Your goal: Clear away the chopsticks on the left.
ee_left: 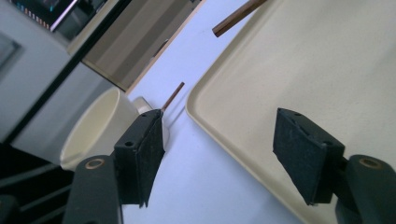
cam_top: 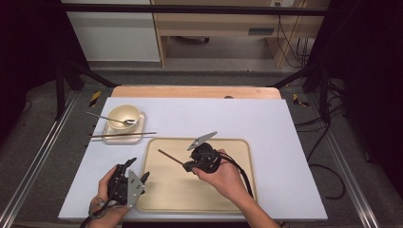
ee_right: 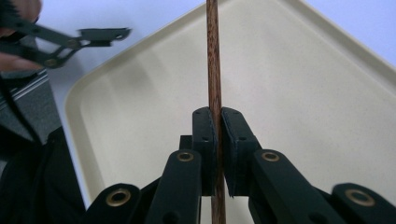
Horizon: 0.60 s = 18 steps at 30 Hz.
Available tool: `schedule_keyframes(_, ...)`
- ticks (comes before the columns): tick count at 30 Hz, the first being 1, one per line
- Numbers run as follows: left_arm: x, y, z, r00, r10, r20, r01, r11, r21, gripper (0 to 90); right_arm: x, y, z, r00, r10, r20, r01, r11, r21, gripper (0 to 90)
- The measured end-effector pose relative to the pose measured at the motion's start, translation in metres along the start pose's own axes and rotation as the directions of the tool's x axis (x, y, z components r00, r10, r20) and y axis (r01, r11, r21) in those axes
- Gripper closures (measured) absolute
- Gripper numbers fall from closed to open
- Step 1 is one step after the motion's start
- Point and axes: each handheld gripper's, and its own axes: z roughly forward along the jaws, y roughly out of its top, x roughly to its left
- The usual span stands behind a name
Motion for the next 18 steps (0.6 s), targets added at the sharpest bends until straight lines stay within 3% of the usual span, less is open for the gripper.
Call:
schedule_keyframes(2, 0.002, -0.006, -0.006, 0.9963, -0.085, 0.004, 0.085, 0.9963, -0.003, 29.8, 0.001, 0.002, 0.005, 0.9999, 0.013, 0.004, -0.013, 1.0, -0.009, 84.8)
schedule_keyframes(4, 0.007, -0.012, -0.012, 0.991, -0.133, -0.017, 0.133, 0.9911, 0.005, 26.6, 0.002, 0.005, 0.01, 0.9997, 0.013, 0.02, -0.012, 1.0, -0.013, 84.8)
schedule_keyframes(7, 0.015, -0.023, -0.016, 0.9744, -0.221, -0.042, 0.221, 0.9751, 0.01, 24.5, 0.002, 0.009, 0.019, 0.9993, 0.029, 0.022, -0.028, 0.999, -0.022, 84.8)
schedule_keyframes(9, 0.019, -0.027, -0.016, 0.9663, -0.252, -0.052, 0.253, 0.9674, 0.011, 23.6, 0.004, 0.012, 0.025, 0.9988, 0.034, 0.034, -0.034, 0.999, -0.029, 84.8)
schedule_keyframes(11, 0.023, -0.029, -0.016, 0.9606, -0.269, -0.069, 0.27, 0.9628, 0.006, 23.6, 0.006, 0.014, 0.03, 0.9977, 0.024, 0.063, -0.022, 0.999, -0.039, 84.8)
schedule_keyframes(14, 0.027, -0.031, -0.016, 0.9578, -0.266, -0.11, 0.267, 0.9636, 0.001, 23.7, 0.009, 0.016, 0.037, 0.9974, 0.032, 0.064, -0.028, 0.998, -0.054, 84.8)
schedule_keyframes(18, 0.03, -0.031, -0.018, 0.952, -0.277, -0.13, 0.279, 0.9603, -0.006, 23.9, 0.008, 0.018, 0.046, 0.9972, 0.063, 0.041, -0.06, 0.997, -0.055, 84.8)
